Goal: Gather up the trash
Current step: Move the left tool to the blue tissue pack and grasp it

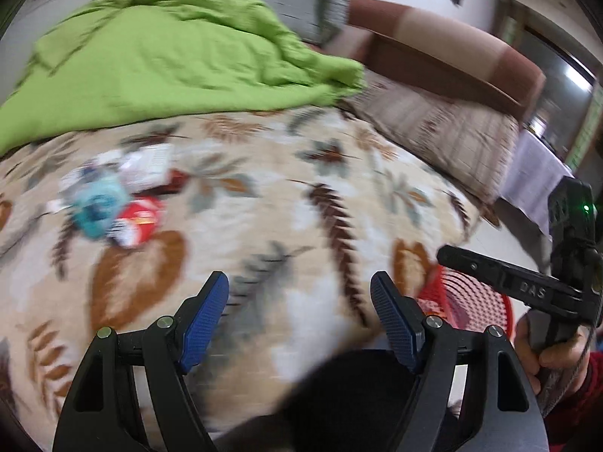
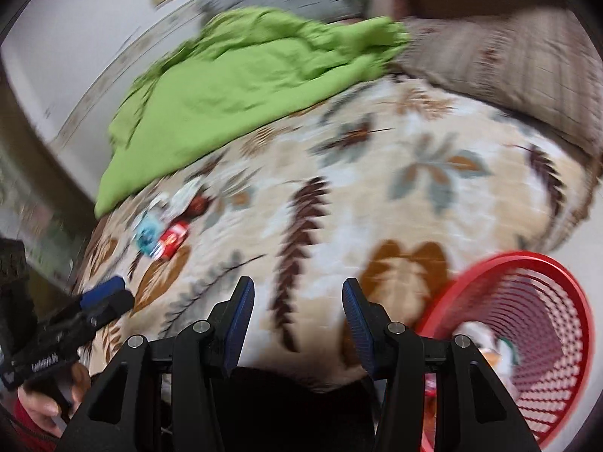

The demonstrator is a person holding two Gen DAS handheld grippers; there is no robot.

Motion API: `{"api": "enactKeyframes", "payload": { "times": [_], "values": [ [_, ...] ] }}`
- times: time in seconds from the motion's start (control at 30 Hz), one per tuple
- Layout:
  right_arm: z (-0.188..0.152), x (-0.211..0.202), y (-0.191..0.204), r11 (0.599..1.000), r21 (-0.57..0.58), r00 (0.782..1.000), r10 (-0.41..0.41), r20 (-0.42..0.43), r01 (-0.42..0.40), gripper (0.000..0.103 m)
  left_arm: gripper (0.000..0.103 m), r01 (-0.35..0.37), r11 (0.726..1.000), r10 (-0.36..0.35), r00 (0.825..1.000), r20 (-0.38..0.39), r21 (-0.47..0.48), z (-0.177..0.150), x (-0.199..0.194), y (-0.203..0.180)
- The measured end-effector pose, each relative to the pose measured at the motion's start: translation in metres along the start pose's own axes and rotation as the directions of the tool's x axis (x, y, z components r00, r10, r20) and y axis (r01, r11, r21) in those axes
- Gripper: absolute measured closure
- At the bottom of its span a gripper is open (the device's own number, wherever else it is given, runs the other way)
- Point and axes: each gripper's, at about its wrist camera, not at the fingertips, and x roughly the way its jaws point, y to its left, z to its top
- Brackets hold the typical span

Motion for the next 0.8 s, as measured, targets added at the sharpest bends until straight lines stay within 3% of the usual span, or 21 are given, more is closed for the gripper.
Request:
{"api": "enactKeyframes", "payload": {
  "times": [0.27, 0.4, 0.67, 0.8],
  "values": [
    [0.004, 0.032, 0.062, 0.991, -0.106, 0.995, 0.081, -0.055, -0.086, 0.051, 0.026, -0.149, 0.975, 0.157, 0.987, 0.041, -0.166, 0.007, -0.024, 0.108],
    [0.006, 0.043, 0.082, 0.984, -0.139, 0.992, 0.102, -0.076, -0.112, 0.051, 0.026, -0.193, 0.953, 0.204, 0.979, 0.026, -0.235, 0.015, -0.012, 0.156],
    [0.016, 0.058, 0.099, 0.978, -0.167, 0.990, 0.113, -0.089, -0.126, 0.051, 0.026, -0.192, 0.916, 0.208, 0.978, 0.008, -0.351, 0.038, 0.042, 0.224],
    [0.020, 0.066, 0.099, 0.979, -0.162, 0.990, 0.108, -0.094, -0.122, 0.051, 0.026, -0.133, 0.907, 0.151, 0.989, 0.013, -0.399, 0.044, 0.067, 0.239]
  ]
}}
